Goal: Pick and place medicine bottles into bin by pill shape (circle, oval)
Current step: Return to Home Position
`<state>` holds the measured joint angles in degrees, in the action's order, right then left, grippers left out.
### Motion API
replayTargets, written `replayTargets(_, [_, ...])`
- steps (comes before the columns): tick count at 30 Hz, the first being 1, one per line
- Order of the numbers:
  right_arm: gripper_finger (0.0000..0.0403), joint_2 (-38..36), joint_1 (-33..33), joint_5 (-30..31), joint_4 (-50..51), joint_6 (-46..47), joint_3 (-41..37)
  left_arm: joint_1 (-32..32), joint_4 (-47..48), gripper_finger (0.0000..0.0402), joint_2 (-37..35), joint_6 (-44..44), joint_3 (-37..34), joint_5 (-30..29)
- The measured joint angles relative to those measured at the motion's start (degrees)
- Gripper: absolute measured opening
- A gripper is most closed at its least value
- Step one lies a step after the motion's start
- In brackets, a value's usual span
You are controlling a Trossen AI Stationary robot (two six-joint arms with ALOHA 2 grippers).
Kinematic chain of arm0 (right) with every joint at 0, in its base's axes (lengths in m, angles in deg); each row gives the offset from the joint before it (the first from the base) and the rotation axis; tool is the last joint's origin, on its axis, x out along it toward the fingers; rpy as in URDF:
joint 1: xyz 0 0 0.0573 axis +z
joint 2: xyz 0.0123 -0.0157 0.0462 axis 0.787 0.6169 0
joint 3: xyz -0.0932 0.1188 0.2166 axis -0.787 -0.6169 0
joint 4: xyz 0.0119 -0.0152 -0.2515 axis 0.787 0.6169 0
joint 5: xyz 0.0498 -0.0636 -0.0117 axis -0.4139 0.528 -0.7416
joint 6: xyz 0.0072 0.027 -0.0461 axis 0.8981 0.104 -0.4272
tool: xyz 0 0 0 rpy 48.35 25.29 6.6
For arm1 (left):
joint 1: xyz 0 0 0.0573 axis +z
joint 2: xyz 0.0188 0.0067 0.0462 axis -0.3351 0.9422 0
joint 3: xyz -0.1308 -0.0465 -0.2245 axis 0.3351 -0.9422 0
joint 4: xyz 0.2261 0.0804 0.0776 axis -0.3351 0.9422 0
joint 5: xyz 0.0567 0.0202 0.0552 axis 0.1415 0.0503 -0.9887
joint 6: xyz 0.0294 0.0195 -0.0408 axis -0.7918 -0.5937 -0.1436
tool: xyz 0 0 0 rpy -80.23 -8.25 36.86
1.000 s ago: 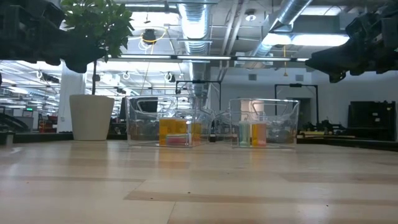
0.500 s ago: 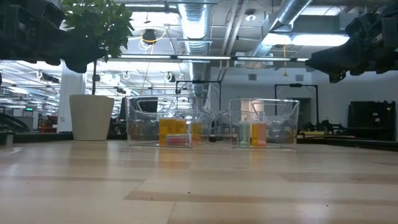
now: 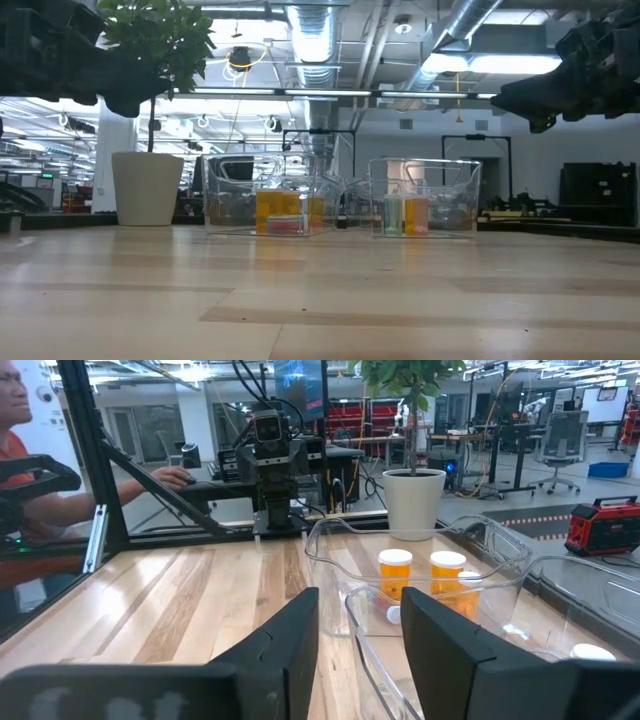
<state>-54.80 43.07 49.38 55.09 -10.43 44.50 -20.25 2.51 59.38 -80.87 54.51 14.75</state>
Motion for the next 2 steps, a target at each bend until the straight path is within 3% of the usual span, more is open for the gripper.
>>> replayTargets(2, [0.0151, 0.0, 0.0, 0.0, 0.0, 0.01, 0.0, 0.0, 0.0, 0.024, 0.0, 0.0, 0.0, 0.0])
